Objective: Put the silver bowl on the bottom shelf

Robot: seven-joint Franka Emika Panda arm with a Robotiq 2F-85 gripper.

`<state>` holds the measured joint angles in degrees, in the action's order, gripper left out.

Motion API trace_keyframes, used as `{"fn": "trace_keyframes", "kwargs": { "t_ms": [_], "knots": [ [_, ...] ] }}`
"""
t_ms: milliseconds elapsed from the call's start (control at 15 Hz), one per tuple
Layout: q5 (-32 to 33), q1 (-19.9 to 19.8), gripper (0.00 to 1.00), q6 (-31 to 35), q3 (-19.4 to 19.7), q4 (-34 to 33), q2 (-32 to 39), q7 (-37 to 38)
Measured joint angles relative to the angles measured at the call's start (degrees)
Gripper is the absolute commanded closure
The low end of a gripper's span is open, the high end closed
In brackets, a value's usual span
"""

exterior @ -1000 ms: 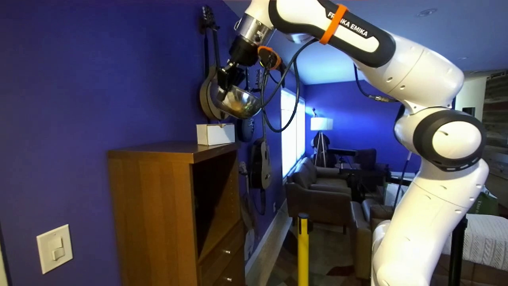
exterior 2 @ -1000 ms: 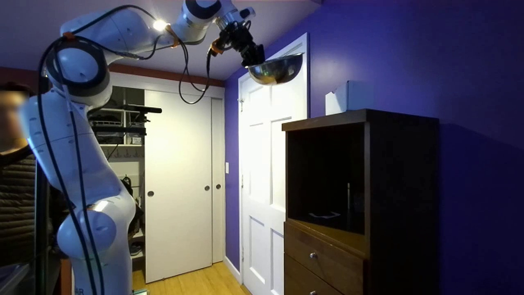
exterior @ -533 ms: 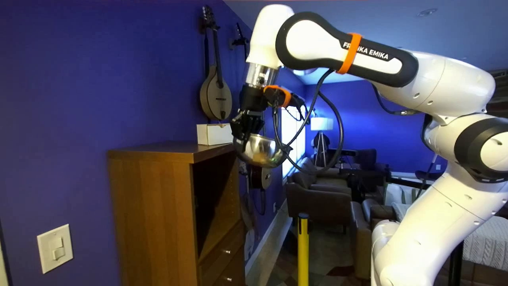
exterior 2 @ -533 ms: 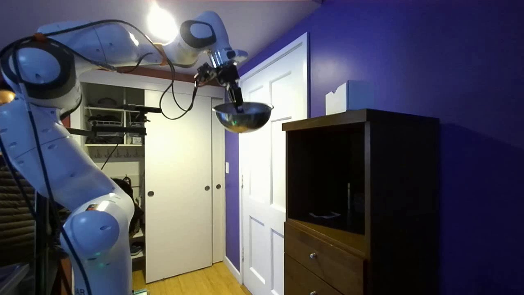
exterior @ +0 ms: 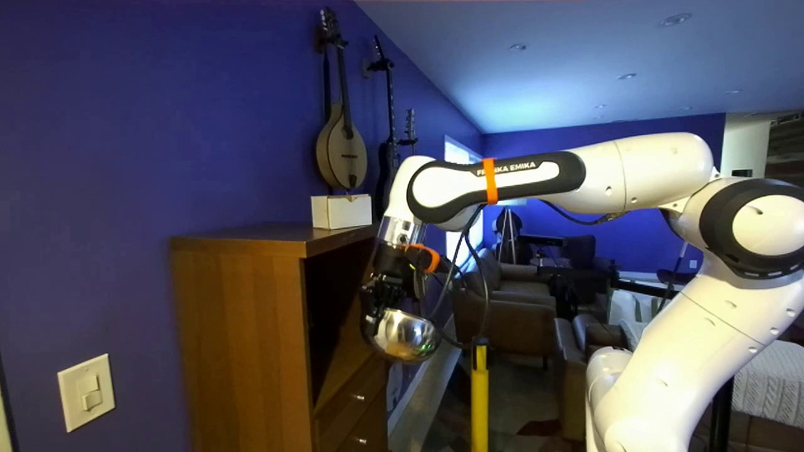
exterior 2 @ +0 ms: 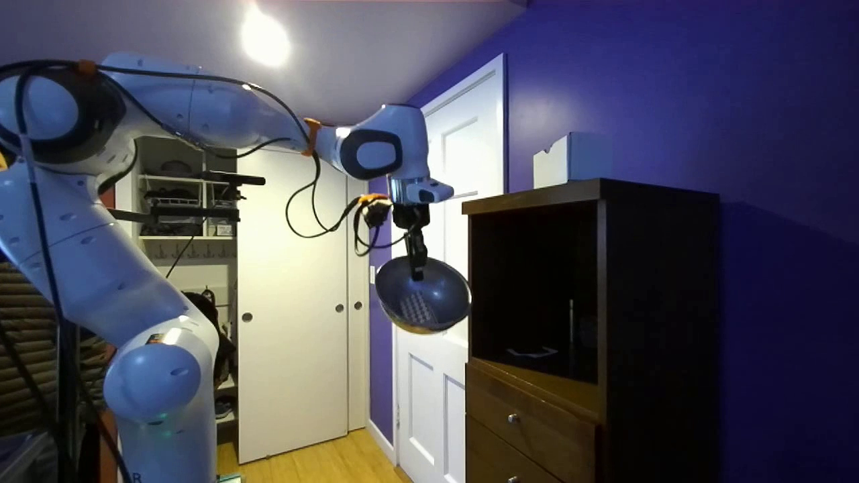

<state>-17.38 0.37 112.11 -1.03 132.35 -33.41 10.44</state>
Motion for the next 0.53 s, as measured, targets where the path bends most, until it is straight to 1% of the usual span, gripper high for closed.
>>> {"fn": "trace_keyframes", "kwargs": {
  "t_ms": [133,200,333,400,533],
  "knots": [
    [-3.7,0.7,0.93,4.2,2.2,4.5,1.0,-4.1],
    [-4.4,0.9,0.98,5.1,2.8,5.4,1.4,-5.0],
    [-4.7,0.9,0.98,5.2,2.9,5.6,1.7,-5.3],
    [-3.8,0.9,0.98,4.7,2.8,5.5,1.9,-5.4],
    [1.1,0.6,0.98,1.6,2.2,5.0,2.6,-5.7]
  ]
}}
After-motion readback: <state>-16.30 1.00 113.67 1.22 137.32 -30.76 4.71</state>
